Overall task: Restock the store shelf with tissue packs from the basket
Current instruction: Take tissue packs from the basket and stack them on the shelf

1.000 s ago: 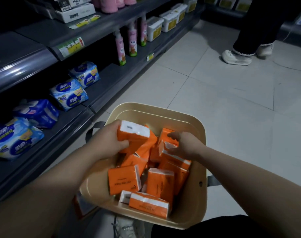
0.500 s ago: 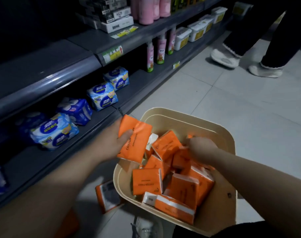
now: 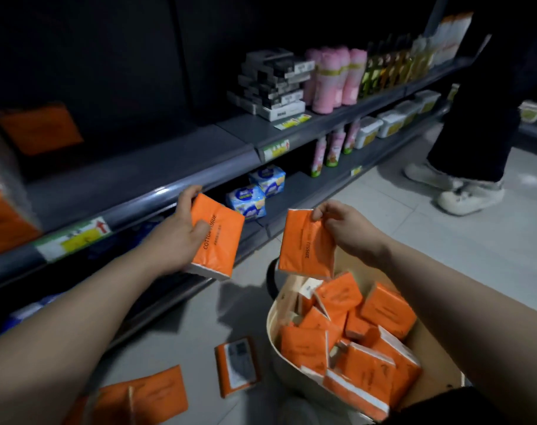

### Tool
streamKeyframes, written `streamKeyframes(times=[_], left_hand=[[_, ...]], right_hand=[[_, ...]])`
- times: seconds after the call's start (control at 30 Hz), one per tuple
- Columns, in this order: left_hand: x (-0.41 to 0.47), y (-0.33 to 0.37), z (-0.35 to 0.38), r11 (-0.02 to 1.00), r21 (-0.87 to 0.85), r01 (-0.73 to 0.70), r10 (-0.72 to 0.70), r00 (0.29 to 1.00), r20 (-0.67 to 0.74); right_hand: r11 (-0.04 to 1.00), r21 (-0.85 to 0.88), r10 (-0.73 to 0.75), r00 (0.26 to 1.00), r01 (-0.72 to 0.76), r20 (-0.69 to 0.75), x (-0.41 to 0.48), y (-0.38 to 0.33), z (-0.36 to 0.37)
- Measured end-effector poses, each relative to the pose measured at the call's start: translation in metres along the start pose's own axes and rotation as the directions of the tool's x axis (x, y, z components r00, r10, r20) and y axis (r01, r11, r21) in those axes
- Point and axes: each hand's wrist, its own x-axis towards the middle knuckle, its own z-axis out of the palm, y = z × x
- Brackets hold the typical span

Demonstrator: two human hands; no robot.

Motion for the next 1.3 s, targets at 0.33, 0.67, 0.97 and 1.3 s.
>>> streamKeyframes(times=[0.33,0.67,0.97,1.3], left_hand=[[-0.025,-0.05,-0.114,0.982,-0.126,0.14,-0.168,0.954,-0.248],[0.042,-0.103,-0.205,0.981,-0.055,0.186,-0.189,0.851,-0.491],[0.139,-0.172,-0.227,0.957,0.106,0.271,-0.199,0.876,-0.44],[0.184,-0.227,-0.222,0.922,0.256,0.291,-0.145,0.872,-0.468]], right_hand=[[0.976,-0.118,-0.192,0.979,0.183,-0.072,0.031,-0.108,0.098],[0.965,-0.151,-0.247,0.941,0.216,-0.23,0.096,-0.189,0.171],[0.949,-0.067,-0.313,0.944,0.307,-0.11,0.187,-0.219,0.219],[0.951,-0.028,-0.309,0.948,0.308,-0.072,0.247,-0.224,0.247]])
